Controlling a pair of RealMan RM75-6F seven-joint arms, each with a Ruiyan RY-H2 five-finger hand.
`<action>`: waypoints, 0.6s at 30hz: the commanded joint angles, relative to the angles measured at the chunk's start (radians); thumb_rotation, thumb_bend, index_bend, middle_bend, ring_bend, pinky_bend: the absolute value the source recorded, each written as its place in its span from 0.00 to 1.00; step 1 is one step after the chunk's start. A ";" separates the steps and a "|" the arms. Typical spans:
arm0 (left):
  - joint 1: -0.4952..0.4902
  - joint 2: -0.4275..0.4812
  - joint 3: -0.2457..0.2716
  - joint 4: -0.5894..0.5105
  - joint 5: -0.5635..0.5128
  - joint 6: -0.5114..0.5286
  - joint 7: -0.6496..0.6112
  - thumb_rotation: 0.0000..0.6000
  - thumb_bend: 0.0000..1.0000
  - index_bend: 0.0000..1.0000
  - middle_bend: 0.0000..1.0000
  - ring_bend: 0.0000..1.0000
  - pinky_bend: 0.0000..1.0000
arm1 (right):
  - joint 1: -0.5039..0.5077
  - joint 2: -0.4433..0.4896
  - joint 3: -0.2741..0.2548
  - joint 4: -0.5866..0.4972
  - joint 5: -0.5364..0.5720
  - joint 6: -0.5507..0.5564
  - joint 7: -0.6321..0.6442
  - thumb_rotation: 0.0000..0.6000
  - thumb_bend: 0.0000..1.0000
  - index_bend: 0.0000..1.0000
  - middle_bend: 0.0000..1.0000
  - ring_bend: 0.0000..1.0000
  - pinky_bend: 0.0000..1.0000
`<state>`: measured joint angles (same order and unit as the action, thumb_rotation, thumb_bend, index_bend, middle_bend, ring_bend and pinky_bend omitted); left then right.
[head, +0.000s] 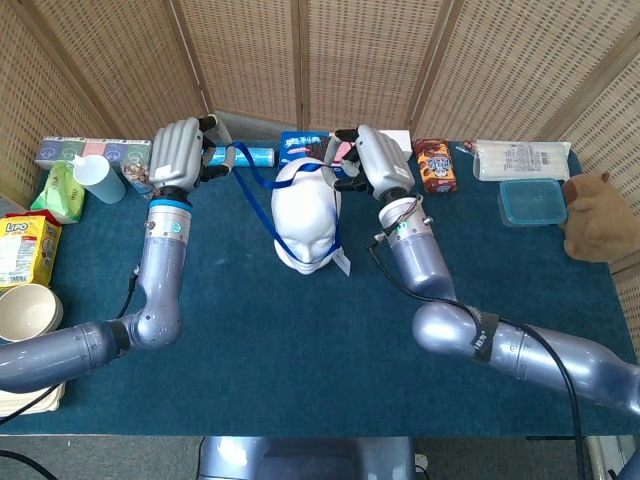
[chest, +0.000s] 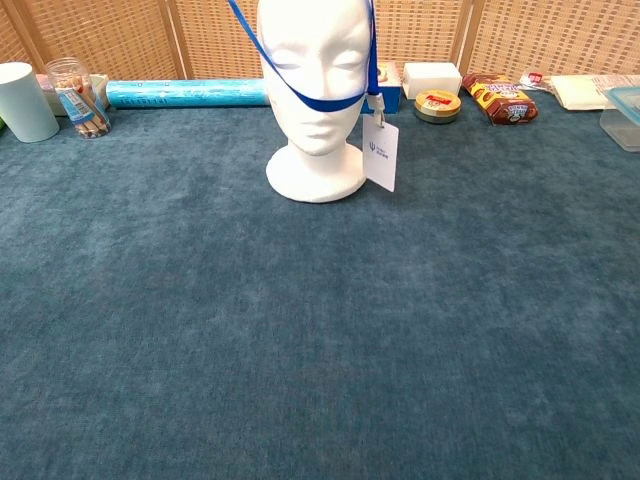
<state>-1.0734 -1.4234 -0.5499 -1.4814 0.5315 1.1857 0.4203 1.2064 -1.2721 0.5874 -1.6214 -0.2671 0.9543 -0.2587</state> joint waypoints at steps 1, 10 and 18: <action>-0.003 -0.015 0.000 0.029 0.003 -0.004 -0.009 0.95 0.47 0.64 1.00 1.00 1.00 | 0.014 -0.013 -0.004 0.022 0.008 0.001 -0.006 1.00 0.46 0.64 1.00 1.00 1.00; -0.006 -0.036 0.002 0.075 0.001 -0.022 -0.015 0.95 0.47 0.64 1.00 1.00 1.00 | 0.031 -0.040 -0.004 0.078 0.024 0.018 -0.006 1.00 0.45 0.64 1.00 1.00 1.00; -0.005 -0.052 0.010 0.096 0.004 -0.032 -0.013 0.94 0.47 0.64 1.00 1.00 1.00 | 0.019 -0.035 -0.014 0.093 0.037 0.027 -0.017 1.00 0.45 0.64 1.00 1.00 1.00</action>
<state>-1.0790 -1.4740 -0.5406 -1.3866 0.5353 1.1543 0.4067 1.2271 -1.3076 0.5743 -1.5311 -0.2320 0.9798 -0.2743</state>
